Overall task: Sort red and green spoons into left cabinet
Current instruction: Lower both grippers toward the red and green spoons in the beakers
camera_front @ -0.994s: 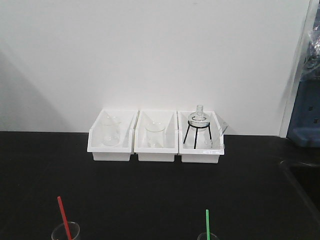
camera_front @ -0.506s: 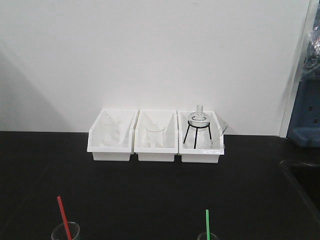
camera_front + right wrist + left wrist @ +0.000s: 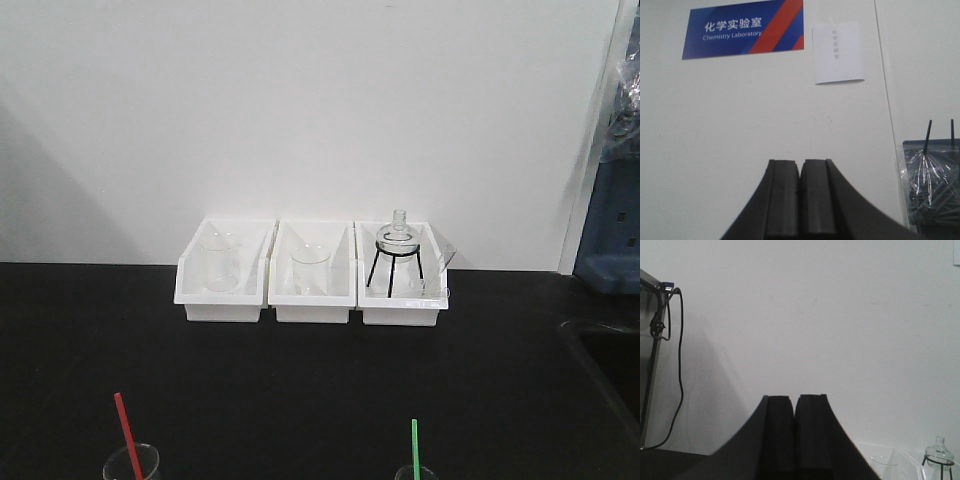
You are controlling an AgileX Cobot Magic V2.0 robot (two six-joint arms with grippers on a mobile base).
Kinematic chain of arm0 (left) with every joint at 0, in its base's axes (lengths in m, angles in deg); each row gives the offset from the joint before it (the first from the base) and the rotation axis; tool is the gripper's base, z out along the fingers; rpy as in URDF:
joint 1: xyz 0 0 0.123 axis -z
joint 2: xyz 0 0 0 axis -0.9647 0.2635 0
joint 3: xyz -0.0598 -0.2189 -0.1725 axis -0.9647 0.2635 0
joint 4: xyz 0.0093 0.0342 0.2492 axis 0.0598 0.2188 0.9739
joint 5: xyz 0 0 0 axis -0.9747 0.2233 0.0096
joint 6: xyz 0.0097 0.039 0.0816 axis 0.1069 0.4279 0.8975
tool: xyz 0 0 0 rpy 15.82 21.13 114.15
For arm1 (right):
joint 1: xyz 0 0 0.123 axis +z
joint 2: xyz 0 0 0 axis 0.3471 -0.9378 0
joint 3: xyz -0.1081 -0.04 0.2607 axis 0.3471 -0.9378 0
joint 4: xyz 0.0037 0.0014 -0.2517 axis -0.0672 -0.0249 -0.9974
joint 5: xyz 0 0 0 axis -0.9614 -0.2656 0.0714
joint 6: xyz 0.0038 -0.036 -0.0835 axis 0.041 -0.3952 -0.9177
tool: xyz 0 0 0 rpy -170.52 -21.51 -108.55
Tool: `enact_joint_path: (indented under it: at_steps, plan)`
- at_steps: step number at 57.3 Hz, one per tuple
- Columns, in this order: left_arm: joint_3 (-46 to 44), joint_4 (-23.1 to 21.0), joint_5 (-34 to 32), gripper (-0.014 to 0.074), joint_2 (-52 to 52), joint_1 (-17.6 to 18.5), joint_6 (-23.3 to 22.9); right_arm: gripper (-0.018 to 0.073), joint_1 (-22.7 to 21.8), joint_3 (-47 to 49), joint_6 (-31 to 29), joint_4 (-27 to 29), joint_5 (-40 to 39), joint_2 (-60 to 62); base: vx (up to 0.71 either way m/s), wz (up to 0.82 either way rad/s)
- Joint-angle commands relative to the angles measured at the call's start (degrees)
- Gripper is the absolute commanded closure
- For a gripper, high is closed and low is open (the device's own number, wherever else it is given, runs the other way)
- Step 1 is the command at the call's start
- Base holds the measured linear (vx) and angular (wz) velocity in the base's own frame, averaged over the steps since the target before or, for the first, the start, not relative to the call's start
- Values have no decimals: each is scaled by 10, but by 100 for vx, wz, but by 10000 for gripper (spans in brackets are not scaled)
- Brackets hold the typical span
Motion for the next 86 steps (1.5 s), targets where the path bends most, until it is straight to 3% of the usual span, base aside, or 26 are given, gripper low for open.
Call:
enact_joint_path:
  at_steps: [1,7,18,28,34,50,60,67,81,86]
  plan:
    - [-56,-1,8,603,-10,-1,-5,564,0,36,27,5,-13,7,0,0]
    - [-97,-1,39,603,7,-1,-4,564,0,87,51,-7,74,7,0,0]
    - [-152,-1,39,603,71,-1,-3,564,0,180,46,-12,262,-1,0,0]
    - [-161,-1,67,603,161,-1,-4,564,0,191,27,-13,474,-47,0,0]
    - [-160,-1,87,603,205,-1,-5,564,0,191,19,-12,551,-78,0,0]
    - [-160,-1,91,596,286,-1,-5,557,0,191,19,-12,562,-111,0,0]
    - [-160,-1,102,545,306,-1,-4,505,0,191,19,-10,564,-116,0,0]
    - [-160,2,107,458,315,-1,-3,420,0,191,19,-10,567,-124,0,0]
    - [-160,-3,106,227,347,1,-9,158,0,191,20,-10,563,-150,0,0]
    - [-161,-38,99,161,370,2,-9,94,0,191,20,-9,548,-161,0,0]
